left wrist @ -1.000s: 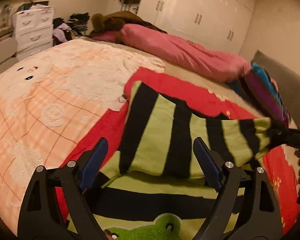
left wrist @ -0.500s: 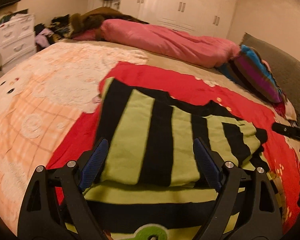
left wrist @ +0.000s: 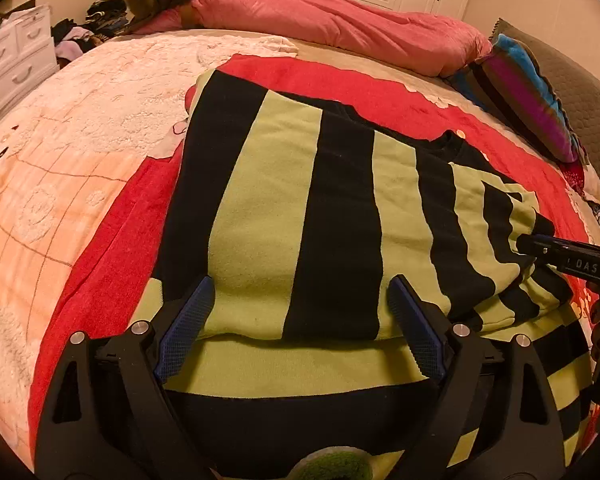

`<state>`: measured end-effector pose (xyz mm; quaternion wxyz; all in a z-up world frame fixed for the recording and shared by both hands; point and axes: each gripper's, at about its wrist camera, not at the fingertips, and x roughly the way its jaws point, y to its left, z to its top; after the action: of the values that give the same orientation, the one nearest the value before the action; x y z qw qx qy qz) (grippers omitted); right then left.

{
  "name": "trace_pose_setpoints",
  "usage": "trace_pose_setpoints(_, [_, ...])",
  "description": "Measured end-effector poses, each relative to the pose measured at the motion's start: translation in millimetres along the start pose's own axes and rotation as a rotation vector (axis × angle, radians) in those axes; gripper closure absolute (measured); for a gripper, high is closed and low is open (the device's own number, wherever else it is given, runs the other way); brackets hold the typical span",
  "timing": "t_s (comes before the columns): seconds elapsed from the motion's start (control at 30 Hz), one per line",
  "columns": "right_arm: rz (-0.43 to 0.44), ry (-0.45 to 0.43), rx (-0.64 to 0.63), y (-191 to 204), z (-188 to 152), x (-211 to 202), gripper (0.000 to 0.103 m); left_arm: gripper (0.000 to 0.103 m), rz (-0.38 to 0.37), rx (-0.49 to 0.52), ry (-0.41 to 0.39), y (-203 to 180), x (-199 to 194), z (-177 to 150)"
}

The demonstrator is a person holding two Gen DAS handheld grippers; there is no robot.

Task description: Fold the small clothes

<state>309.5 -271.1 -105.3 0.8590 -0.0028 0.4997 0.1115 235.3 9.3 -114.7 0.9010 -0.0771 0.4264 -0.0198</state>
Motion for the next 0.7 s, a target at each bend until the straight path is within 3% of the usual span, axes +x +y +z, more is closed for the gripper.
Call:
trace_pose_setpoints(0.07, [0.028,-0.027,0.022,-1.0,-3.1,-12.4,0.051,0.022,-0.002,0.003,-0.006,-0.1,-1.4,-0.2])
trace_pose_setpoints(0.13, [0.049,-0.057,0.037,-1.4,-2.4,-23.1,0.041,0.021,-0.011,0.001,-0.022,0.3,-5.4,0.4])
trace_pose_setpoints(0.27, [0.084,-0.102,0.076,-2.5,-9.9,-43.8,0.039,0.019,-0.011,-0.002,-0.049,1.1,-15.4,3.4])
trace_pose_setpoints(0.37, [0.110,-0.124,0.109,-3.0,-19.5,-55.8,0.026,0.018,-0.013,-0.010,-0.061,2.8,-21.2,4.8])
trace_pose_setpoints(0.5, [0.113,-0.131,0.131,-1.3,-28.0,-63.6,0.026,0.009,-0.012,-0.014,-0.088,4.1,-32.1,7.6])
trace_pose_setpoints(0.7, [0.098,-0.138,0.128,3.8,-37.5,-70.2,0.026,0.010,-0.001,-0.016,-0.107,4.8,-42.5,11.6])
